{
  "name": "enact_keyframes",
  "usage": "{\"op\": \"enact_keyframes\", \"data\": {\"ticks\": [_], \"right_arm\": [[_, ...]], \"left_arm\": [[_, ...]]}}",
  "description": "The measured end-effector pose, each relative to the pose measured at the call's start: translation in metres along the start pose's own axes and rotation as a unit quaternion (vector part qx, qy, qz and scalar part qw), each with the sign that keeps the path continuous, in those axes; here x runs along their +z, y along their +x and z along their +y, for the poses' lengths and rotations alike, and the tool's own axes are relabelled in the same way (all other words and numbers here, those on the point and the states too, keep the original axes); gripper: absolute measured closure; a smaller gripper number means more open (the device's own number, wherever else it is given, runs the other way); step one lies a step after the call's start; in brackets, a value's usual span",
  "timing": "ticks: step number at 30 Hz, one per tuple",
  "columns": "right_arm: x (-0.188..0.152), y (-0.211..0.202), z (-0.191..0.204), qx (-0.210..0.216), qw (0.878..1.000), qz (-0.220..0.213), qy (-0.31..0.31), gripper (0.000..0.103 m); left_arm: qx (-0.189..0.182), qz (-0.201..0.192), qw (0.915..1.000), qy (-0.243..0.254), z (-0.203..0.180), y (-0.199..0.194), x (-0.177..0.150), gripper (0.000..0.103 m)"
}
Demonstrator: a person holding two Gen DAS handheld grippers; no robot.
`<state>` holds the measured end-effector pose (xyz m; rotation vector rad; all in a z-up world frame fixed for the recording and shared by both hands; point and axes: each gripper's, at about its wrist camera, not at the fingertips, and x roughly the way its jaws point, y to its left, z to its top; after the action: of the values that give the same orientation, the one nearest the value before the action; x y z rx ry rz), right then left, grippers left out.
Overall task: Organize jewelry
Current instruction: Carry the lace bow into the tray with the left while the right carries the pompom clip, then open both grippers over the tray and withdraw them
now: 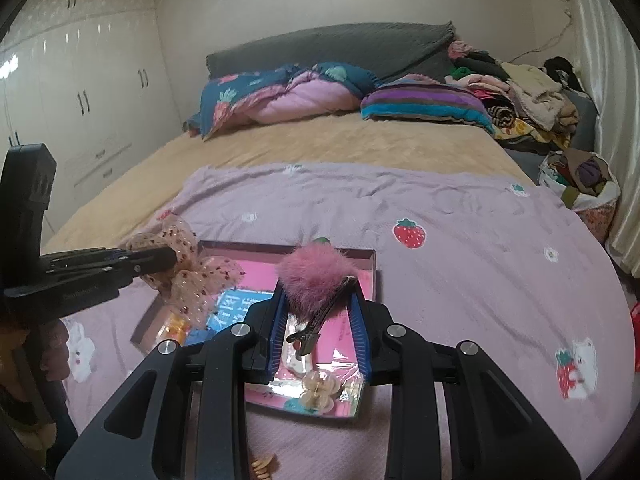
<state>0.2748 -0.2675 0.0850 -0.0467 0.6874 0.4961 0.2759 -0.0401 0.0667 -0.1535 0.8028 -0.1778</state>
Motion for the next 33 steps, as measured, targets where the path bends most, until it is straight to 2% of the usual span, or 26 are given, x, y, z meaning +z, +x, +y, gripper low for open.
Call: {"op": "enact_keyframes", "data": {"ticks": [12, 30, 33], "right_arm": [[-0.013, 0.057, -0.004, -0.003, 0.999, 0.048, -0.017, 0.075], [-0.041, 0.097, -0.006, 0.006, 0.996, 0.086, -0.015, 0.075], [-0.047, 0.103, -0.005, -0.001, 0.995, 0.093, -0.025, 0.075]], "left_arm": [[-0.002, 0.041, 0.9991, -0.011, 0.007, 0.047, -0.015, 0.098], [-0.005, 0.073, 0.9971, -0.021, 0.012, 0.074, -0.028, 0.098], [-0.004, 0.075, 0.9971, -0.016, 0.011, 0.076, -0.031, 0.09]]}}
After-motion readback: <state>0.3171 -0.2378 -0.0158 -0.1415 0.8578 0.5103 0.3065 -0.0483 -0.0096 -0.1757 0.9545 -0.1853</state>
